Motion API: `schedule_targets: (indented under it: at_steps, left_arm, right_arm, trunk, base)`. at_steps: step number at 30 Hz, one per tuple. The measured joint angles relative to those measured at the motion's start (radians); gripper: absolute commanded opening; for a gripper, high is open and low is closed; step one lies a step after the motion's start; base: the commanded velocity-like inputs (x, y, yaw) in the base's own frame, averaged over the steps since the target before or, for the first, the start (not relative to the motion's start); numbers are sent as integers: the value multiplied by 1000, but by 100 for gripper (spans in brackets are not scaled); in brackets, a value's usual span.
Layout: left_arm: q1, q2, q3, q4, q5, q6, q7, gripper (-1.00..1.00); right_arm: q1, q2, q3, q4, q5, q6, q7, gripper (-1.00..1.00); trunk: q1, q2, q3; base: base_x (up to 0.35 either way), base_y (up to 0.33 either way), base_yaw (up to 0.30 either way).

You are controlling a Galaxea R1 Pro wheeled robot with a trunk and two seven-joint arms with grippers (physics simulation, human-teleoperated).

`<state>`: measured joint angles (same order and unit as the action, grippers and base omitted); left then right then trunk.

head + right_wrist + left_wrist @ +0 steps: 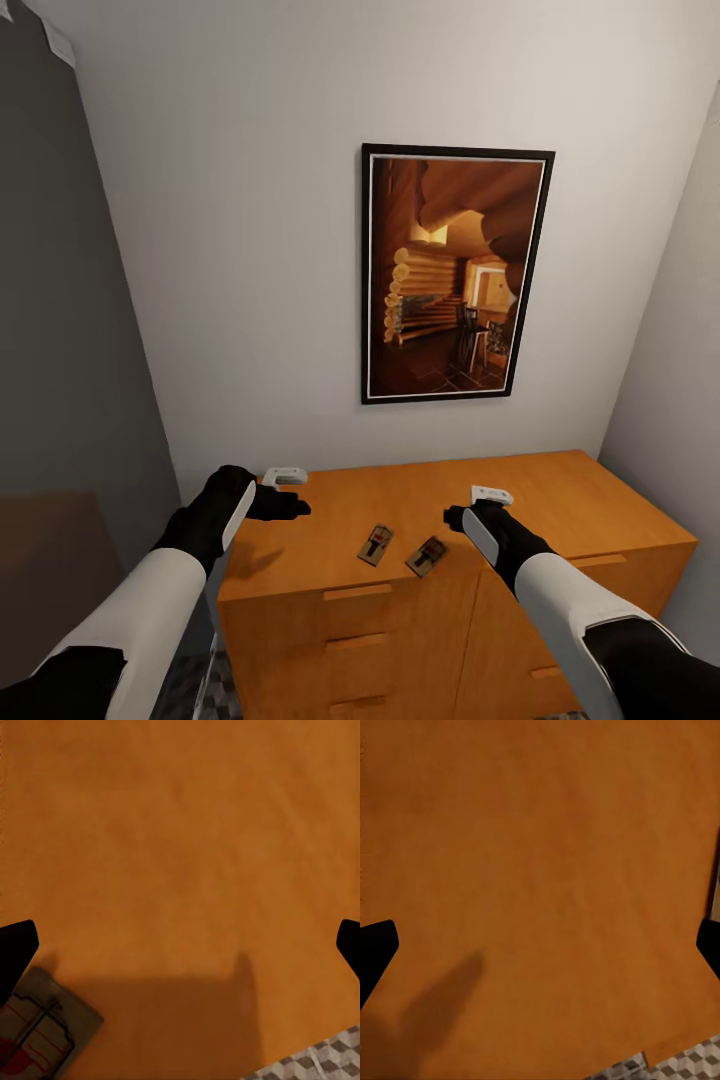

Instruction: Take the four mousetraps from the cabinet in the bathroom and place them on the bathroom floor. Make sure all four end up on the same floor surface, and ensure that at least two of them are either under or directly next to the same bathroom sink.

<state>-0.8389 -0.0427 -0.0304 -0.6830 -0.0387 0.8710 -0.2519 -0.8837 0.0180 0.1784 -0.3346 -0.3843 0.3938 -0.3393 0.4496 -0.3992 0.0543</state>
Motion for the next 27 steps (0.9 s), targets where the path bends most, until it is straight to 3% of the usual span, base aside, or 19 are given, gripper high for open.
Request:
schedule_targets:
  at_steps: [10, 18, 19, 22, 27]
  left_arm:
    - [0, 1, 1, 1, 0, -1, 4, 100]
    - [0, 1, 1, 1, 1, -2, 4, 100]
    - [0, 1, 1, 1, 2, -2, 4, 100]
    - [0, 1, 1, 1, 2, -2, 4, 100]
    - [0, 1, 1, 2, 3, -1, 4, 100]
  right_arm:
    - [0, 12, -2, 1, -3, 0, -4, 100]
    - [0, 120, -6, 14, -8, 5, -30, 100]
    - [0, 120, -6, 14, -7, 6, -30, 100]
    - [0, 156, -9, 20, -11, 9, -63, 100]
    - [-1, 156, -10, 31, -22, 12, -124, 100]
  trunk:
    - [0, 0, 0]
    - [0, 0, 0]
    - [0, 0, 0]
    - [0, 0, 0]
    - [0, 0, 0]
  base:
    - [-4, 0, 0]
    - [0, 0, 0]
    - [0, 0, 0]
    - [0, 0, 0]
    - [0, 0, 0]
